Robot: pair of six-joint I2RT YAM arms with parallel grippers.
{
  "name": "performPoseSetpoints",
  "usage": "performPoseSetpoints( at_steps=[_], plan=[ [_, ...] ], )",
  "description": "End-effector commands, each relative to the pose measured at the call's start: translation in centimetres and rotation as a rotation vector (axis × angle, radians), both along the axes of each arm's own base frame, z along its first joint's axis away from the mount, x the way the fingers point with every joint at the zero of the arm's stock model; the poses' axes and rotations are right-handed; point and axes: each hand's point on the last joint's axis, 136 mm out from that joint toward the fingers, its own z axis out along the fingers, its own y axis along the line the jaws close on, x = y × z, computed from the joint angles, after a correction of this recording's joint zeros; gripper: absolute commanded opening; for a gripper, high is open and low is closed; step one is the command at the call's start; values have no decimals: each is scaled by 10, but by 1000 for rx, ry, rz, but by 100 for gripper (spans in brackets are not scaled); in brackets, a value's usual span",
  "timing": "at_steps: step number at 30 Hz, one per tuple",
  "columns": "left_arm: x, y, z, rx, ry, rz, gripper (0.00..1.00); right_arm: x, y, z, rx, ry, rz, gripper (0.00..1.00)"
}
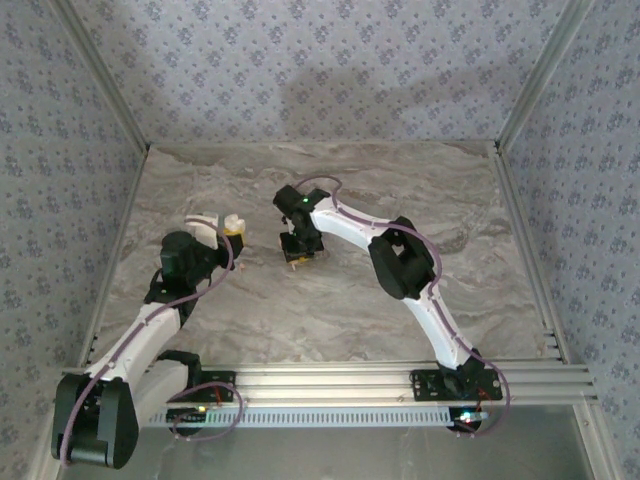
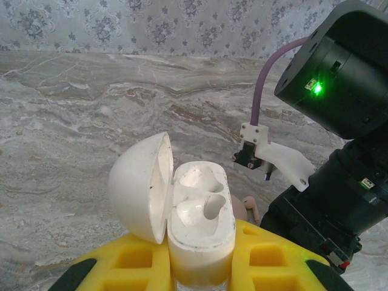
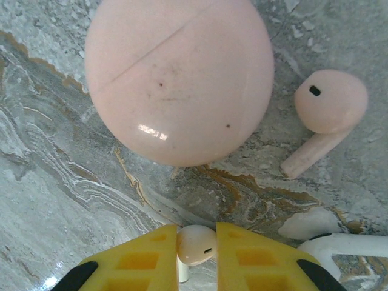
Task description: Insert the wireless bluetooth earbuds into the charging case
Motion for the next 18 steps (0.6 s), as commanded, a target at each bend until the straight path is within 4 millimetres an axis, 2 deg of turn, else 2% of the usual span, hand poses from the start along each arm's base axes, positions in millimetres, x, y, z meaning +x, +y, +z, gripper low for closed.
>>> performPoseSetpoints(
  at_steps=[1,9,15,18],
  plan=[
    [-4,-5,0,-3,-23,-44,14,1,-9,5,21,-31,-25,19],
    [-7,-21,-2,-6,-48,-117,14,11,-25,36,208,-162,-99,18],
    [-17,-55,-1,-1,-116,-228,14,11,-46,65,342,-285,-139,17],
    [-18,-72,0,-15,-156,-246,13,5,-65,81,386,-366,-146,17]
  ],
)
